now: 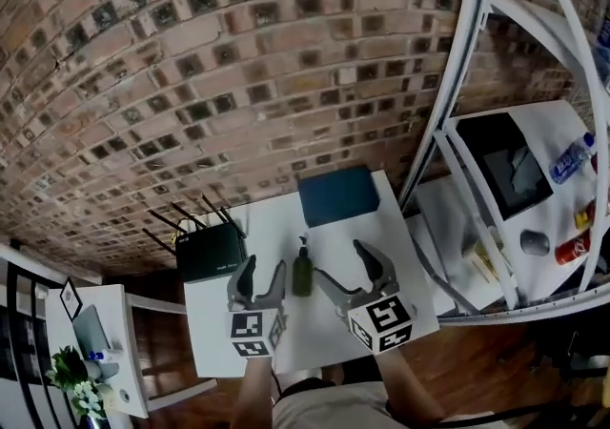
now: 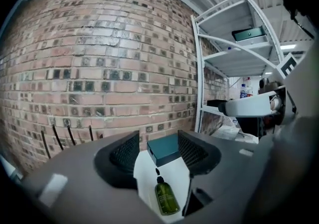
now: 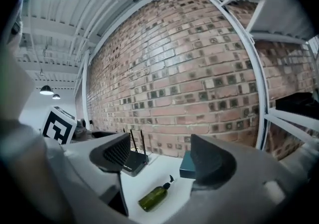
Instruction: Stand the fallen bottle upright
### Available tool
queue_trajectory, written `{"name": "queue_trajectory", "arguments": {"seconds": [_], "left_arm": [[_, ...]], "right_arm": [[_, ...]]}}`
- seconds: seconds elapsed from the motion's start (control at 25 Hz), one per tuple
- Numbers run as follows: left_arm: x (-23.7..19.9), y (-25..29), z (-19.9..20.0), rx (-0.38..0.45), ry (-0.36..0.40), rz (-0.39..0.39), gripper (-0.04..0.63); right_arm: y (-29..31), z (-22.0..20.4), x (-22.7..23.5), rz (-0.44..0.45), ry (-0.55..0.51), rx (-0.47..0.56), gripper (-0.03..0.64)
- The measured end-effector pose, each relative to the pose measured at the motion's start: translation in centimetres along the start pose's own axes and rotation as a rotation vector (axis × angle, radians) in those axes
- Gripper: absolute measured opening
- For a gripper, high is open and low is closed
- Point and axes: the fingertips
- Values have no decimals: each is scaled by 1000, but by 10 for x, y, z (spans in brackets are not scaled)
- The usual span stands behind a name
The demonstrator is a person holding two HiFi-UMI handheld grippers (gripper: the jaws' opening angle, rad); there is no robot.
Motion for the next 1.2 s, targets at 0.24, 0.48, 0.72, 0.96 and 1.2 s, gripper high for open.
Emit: {"name": "queue_trajectory", "arguments": {"seconds": [0.24,0.48,0.72,0.96,1.2], "left_arm": [[14,55,-50,-154,-28,-27,270],[19,95,-127,-375,-65,-99,270],[25,132,-181,-601,-44,-150,315],[34,166,-233,-753,-107,-247,469],[26,196,-229,-779,-129,-247,446]], "right_arm": [[32,-60,37,73,21,-155,365],[45,-102,47,134,55,-266,365],[54,-134,81,83,78,-360,365],[72,-132,111,30,116,-343,365],[78,-137,124,-19,143,-341,365]]}}
Point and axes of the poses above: the fingertips, and each gripper's own axes: y forward along the fingers, x to its right, z out of its top, and after that the axes turned 3 degrees about y, right-handed
